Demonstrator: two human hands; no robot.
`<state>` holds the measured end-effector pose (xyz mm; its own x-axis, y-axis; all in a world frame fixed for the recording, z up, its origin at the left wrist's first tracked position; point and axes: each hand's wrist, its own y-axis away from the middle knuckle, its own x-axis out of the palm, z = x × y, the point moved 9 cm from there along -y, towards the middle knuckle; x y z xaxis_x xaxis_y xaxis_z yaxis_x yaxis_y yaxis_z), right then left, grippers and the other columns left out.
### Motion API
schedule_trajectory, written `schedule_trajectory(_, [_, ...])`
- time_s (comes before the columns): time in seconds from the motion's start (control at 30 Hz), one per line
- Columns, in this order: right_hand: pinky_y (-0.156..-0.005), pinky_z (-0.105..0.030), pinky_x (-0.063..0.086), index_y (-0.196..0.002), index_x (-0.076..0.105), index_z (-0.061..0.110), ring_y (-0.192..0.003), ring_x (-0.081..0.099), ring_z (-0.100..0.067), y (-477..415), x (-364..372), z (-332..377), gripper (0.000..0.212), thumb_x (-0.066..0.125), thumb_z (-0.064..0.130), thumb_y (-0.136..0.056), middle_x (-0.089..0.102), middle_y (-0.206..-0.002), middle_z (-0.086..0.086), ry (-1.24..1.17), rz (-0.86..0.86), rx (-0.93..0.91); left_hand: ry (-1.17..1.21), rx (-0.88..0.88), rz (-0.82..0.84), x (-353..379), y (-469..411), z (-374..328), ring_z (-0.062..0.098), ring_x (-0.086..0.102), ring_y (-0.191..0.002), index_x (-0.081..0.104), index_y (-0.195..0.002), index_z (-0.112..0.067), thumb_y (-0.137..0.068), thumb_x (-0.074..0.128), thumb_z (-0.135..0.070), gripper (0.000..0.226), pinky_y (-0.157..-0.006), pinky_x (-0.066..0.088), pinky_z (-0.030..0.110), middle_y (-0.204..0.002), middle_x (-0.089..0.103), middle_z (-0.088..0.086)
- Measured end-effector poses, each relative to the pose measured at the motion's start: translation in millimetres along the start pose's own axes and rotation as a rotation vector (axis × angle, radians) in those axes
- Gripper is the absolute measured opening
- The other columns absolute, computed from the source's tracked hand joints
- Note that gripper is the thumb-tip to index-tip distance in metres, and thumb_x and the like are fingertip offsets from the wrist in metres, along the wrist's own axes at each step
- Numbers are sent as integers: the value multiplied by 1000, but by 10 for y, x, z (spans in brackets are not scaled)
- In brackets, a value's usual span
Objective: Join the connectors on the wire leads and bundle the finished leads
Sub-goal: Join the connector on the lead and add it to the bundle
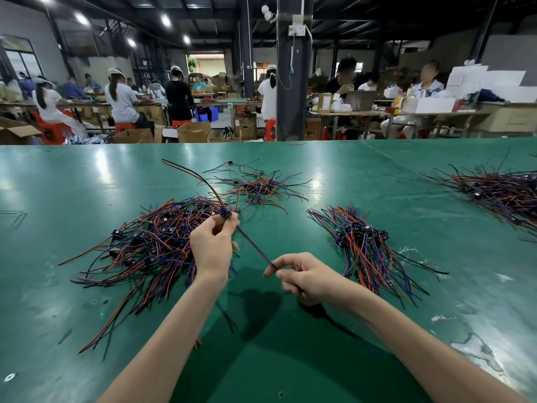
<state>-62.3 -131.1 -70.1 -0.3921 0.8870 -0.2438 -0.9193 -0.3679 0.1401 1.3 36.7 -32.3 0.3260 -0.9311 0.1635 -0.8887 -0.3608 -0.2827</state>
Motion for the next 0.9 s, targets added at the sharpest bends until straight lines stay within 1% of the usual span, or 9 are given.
schedule_trajectory(0.1, [-33, -13, 20, -107, 56, 8, -30, 23, -5, 19, 34, 10, 20, 37, 4, -101, 43, -49, 3, -11, 43, -20, 2, -1, 0, -2, 5, 4, -2, 49, -45, 70, -74, -21, -87, 68, -18, 14, -44, 45, 17, -68, 63, -7])
schedule_trajectory(0.2, [-34, -17, 30, -105, 54, 8, -32, 36, -7, 47, 78, 53, 17, 40, 2, -99, 59, -58, -4, -42, 125, -46, 15, -34, 24, 19, 9, 29, 0, 48, -45, 70, -74, -19, -87, 69, -18, 13, -44, 44, 16, -69, 65, -7])
schedule_trajectory(0.27, [-36, -18, 36, -103, 54, 8, -35, 47, -10, 69, 96, 42, 15, 41, 3, -96, 67, -64, -7, -55, 207, -4, 42, -83, 85, 99, 40, 65, 2, 48, -47, 70, -74, -17, -86, 68, -15, 12, -43, 43, 16, -70, 66, -4])
schedule_trajectory(0.37, [-35, -17, 35, -101, 58, 10, -36, 52, -13, 111, 102, 20, 19, 42, 17, -94, 71, -72, -13, -41, 307, 46, 82, -165, 189, 263, 157, 120, 0, 45, -43, 69, -74, -11, -85, 68, -11, 11, -42, 40, 14, -66, 64, -3])
schedule_trajectory(0.47, [-34, -15, 28, -96, 64, 14, -34, 46, -12, 70, -25, 4, 32, 46, 40, -95, 72, -75, -14, 7, 195, 52, 114, -228, 289, 414, 305, 154, 0, 46, -42, 69, -75, -7, -85, 67, -7, 10, -40, 37, 14, -65, 64, -2])
schedule_trajectory(0.53, [-35, -16, 22, -92, 67, 13, -34, 40, -10, 20, -168, 24, 34, 51, 43, -94, 71, -70, -9, 4, 40, 7, 134, -261, 345, 491, 390, 169, 0, 46, -42, 70, -74, -7, -85, 67, -6, 11, -39, 36, 14, -63, 64, -2])
schedule_trajectory(0.67, [-33, -15, 19, -77, 65, 14, -33, 36, -6, 8, -332, 84, 16, 63, 24, -90, 65, -63, -5, -91, -152, -91, 134, -278, 425, 594, 507, 183, 0, 49, -47, 70, -71, -9, -85, 66, -6, 15, -41, 35, 14, -62, 65, 0])
schedule_trajectory(0.77, [-31, -13, 24, -74, 64, 11, -32, 37, -5, 32, -333, 121, 13, 67, 14, -87, 64, -65, -8, -142, -193, -123, 102, -271, 450, 623, 540, 192, 2, 53, -53, 70, -70, -10, -85, 66, -7, 16, -42, 35, 14, -64, 66, 1])
schedule_trajectory(0.9, [-33, -14, 26, -73, 63, 8, -33, 38, -5, 26, -340, 135, 13, 67, 7, -86, 63, -62, -8, -162, -223, -128, 104, -230, 442, 623, 550, 174, 1, 51, -49, 69, -73, -6, -86, 64, -5, 15, -41, 35, 14, -60, 64, -1])
